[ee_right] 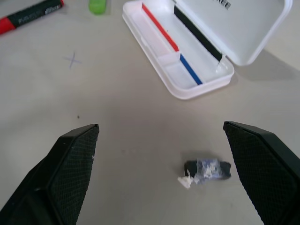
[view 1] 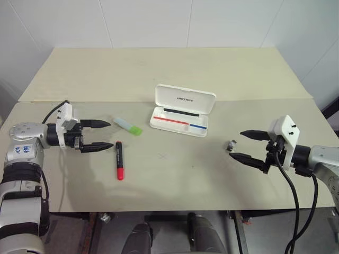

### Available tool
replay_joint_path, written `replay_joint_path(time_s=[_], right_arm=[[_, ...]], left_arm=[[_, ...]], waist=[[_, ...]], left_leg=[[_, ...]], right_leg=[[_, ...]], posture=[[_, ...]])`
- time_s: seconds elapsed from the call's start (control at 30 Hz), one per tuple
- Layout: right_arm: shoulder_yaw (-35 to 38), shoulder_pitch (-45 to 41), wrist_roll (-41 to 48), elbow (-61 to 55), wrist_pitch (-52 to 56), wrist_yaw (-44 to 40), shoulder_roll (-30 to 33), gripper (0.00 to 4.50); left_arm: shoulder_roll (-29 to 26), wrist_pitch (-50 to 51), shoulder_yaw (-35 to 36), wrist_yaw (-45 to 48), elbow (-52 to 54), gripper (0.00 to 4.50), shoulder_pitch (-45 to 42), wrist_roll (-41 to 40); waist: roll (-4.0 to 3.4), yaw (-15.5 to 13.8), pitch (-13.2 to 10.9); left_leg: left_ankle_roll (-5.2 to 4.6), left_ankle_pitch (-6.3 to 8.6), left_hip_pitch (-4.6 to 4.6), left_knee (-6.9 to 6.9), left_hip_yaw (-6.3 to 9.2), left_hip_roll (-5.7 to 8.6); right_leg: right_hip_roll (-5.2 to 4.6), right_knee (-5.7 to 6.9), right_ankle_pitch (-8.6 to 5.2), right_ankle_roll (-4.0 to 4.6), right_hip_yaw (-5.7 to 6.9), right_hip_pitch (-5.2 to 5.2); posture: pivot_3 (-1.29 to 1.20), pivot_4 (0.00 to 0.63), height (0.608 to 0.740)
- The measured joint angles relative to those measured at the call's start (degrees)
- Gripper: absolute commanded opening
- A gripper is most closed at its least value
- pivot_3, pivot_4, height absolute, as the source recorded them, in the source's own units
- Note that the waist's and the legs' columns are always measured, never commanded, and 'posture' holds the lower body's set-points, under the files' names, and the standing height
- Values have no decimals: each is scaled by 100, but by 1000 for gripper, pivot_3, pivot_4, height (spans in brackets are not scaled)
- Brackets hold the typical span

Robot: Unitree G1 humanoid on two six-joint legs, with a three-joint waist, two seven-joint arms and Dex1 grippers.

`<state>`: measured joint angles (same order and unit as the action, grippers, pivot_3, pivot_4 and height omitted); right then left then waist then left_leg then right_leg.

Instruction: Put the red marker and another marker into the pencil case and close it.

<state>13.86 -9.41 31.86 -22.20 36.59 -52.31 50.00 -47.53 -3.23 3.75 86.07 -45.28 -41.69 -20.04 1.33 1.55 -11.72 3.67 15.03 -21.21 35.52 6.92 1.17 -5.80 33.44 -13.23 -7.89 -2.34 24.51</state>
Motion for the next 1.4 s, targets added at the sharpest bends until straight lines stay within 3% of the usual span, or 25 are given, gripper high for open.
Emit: replay_joint_path(time_s=[0.33,0.53,0.97,1.4], right_arm=[[-799,-1143,11,224,537,528,-623,4500],[-1883,-2058,-311,846,1137,789,-1034,4500],[-3391,-4055,-1689,3707,262,-321,-1583,4500],[-3734,-4654,-2520,4929,-316,-1221,-2021,4500]], left_arm=[[62,75,96,-2,382,4445,286,-187],[297,406,421,-16,1400,4445,752,-695],[343,955,1104,-493,2851,4445,1736,-1154],[369,1040,1276,-899,3164,4445,1902,-1218]], waist=[[1,5,0],[2,5,-1],[-1,38,-2],[-1,42,-2]], left_leg=[[1,0,0,4,1,-8],[2,1,-3,4,2,-10],[6,6,-2,2,-2,-15],[16,12,-3,1,-3,-15]], right_leg=[[11,6,3,5,-4,3],[12,5,4,7,-5,6],[20,12,4,8,-7,15],[22,20,4,7,-7,23]], posture=[[0,150,740],[0,150,740],[0,150,740],[0,150,740]])
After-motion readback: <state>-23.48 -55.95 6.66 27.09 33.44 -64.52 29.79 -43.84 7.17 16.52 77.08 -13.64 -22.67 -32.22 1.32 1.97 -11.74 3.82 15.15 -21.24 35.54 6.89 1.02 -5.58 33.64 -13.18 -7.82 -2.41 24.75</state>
